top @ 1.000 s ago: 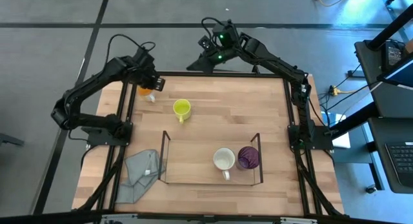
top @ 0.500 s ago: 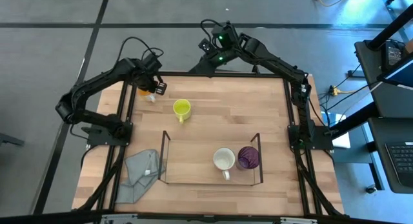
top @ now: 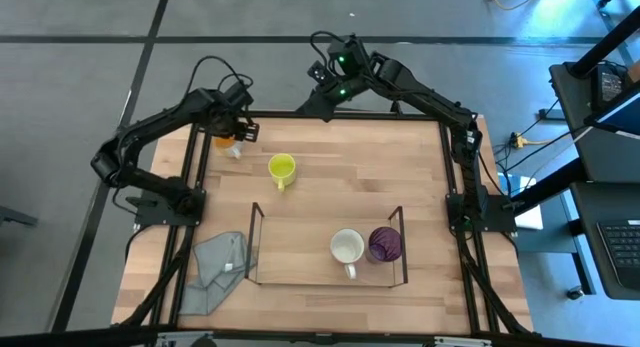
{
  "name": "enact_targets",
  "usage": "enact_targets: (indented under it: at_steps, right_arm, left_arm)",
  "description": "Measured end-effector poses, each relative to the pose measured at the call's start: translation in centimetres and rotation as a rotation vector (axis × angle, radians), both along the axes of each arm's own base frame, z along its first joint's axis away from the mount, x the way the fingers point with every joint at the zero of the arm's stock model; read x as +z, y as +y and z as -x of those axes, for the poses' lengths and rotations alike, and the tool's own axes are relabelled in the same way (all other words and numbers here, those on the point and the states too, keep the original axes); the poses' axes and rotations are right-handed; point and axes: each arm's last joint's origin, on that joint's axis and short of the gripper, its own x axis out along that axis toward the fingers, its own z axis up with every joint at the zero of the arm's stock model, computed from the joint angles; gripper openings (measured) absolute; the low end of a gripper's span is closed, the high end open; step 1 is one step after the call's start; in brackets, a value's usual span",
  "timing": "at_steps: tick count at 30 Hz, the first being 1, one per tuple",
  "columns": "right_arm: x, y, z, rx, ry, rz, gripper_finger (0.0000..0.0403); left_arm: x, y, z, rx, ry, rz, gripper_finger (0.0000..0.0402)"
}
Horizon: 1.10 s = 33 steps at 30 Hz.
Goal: Stack small to large cups/mugs on shelf
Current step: Put the orange mug on the shelf
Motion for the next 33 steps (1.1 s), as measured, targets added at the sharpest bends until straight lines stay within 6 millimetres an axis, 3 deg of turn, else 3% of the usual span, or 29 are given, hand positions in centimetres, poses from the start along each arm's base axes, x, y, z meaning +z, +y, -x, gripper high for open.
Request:
enact_targets:
  at_steps: [18,24,33]
  right_arm:
    - [-0.2,0.0,0.1,0.005,0.022,0.004,0.0008]
    - [-0.2,0.0,0.1,0.005,0.022,0.005,0.0008]
    - [-0.2,0.0,0.1,0.001,0.023,-0.001,0.0008]
  left_arm:
    - [-3.3,1.6,-1.4,-0.043,0.113,0.104,0.013]
    - [-3.4,1.8,-1.5,-0.056,0.114,0.101,0.0128]
    - [-3.4,2.0,-1.7,-0.071,0.11,0.069,0.0074]
